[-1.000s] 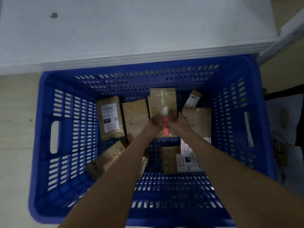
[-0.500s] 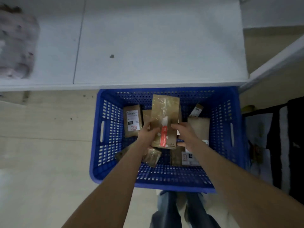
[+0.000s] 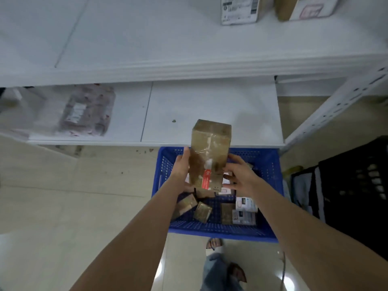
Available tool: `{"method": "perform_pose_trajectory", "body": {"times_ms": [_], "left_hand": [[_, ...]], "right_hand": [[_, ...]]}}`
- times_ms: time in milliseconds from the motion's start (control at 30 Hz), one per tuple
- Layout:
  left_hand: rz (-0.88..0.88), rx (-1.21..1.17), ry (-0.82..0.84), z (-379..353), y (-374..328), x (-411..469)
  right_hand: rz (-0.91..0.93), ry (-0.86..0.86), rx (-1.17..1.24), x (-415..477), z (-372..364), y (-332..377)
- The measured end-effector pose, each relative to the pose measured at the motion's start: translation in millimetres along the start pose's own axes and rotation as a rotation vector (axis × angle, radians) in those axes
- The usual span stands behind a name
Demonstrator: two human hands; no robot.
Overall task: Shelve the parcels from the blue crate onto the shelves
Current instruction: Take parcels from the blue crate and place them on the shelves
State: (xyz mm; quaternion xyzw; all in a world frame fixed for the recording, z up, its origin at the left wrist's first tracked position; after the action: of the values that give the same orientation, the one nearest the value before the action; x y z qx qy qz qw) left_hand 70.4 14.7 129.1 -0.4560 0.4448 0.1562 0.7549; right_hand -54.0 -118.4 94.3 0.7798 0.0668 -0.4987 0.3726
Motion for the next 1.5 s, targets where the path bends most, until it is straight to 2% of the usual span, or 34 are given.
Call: {"method": "perform_pose_trajectory", "body": {"times_ms": [167, 433, 633, 800, 933, 1100, 1167, 1300, 1433, 1500], "left_hand": [[-0.058, -0.111, 0.031, 7.9, -23.4, -60.3], [-0.146, -0.281, 0.194, 6.2, -44.3, -135.7], [-0.320, -0.168, 0.255, 21.0, -72.9, -177.5], [-0.304, -0.164, 0.288, 39.9, -82.1, -196.5], [-0.245, -0.008, 0.397, 49.0, -81.7, -207.5], [-0.258, 0.070, 0.436, 72.8, -82.9, -212.9], [-0.314, 0.023, 0.417, 83.9, -92.3, -210.1], [-0.423, 0.007, 0.357, 100.3, -117.5, -225.5], [-0.441, 0.115, 0.348, 108.7, -130.6, -240.0], [-0.475, 0.245, 0.287, 112.8, -137.1, -243.2]], "right_hand": [[-0.023, 0.009, 0.148, -56.3, -4.2, 20.1], [-0.026, 0.152, 0.307, -127.6, -20.0, 39.4], [-0.004, 0.186, 0.276, -166.9, -34.8, 47.2], [0.070, 0.185, 0.292, -188.8, -55.4, 53.3], [0.218, 0.054, 0.264, -199.2, -62.2, 67.3], [0.346, 0.056, 0.175, -220.8, -93.4, 84.5], [0.331, 0.062, 0.158, -229.9, -102.8, 84.8], [0.192, 0.124, 0.107, -247.0, -118.7, 79.4], [0.242, 0.124, 0.010, -262.0, -127.5, 91.0], [0.296, 0.047, -0.021, -263.4, -130.0, 99.2]]}}
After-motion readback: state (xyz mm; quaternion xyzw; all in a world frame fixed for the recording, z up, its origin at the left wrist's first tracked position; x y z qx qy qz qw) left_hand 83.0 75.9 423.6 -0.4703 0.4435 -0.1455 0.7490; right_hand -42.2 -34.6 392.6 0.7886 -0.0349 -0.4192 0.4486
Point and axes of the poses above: each hand's wrist, its own x-axis towards the middle knuckle, its own z-axis out of the back of the hand, y = z × x, the point moved 10 cm from there along x, towards the middle knuckle
